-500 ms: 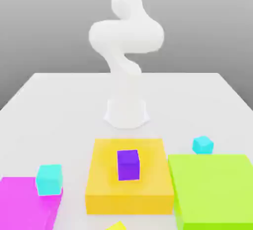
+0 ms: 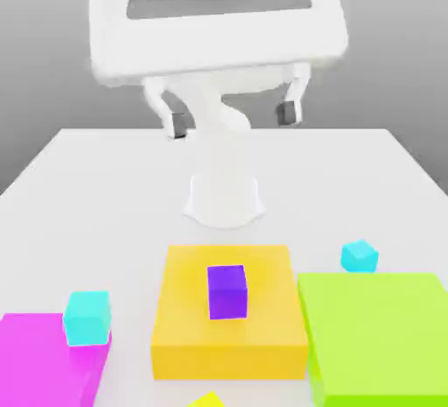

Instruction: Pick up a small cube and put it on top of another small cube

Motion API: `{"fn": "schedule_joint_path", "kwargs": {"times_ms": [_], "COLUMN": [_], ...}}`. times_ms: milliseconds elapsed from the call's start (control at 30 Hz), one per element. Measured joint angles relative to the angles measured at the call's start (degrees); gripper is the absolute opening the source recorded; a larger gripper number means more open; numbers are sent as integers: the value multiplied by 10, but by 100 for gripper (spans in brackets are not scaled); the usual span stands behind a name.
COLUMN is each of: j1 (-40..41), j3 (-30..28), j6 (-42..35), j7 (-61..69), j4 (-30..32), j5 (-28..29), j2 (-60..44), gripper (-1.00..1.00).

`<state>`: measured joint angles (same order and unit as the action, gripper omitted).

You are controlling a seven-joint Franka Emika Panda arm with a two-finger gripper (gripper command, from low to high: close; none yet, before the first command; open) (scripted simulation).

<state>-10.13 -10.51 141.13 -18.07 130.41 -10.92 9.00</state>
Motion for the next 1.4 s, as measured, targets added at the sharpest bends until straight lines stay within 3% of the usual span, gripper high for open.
{"fn": "schedule_joint_path", "kwargs": {"times_ms": [233, 500, 633, 667, 867, 1033, 1233, 1400], "j1": [-1, 4, 19, 24, 27, 9, -2, -9], "j3": [0, -4, 14, 20, 23, 0, -4, -6], "j6": [40, 93, 151, 163, 168, 109, 60, 29], "j7": [95, 160, 180, 183, 185, 167, 101, 13], "j4": [-5, -7, -23, -26, -28, -9, 62, 130], "j5": [-22, 16, 2, -2, -4, 20, 0, 18], "j2": [-142, -294, -376, -393, -401, -323, -212, -114], "gripper": [0, 0, 0, -100, -100, -100, -100, -100]}}
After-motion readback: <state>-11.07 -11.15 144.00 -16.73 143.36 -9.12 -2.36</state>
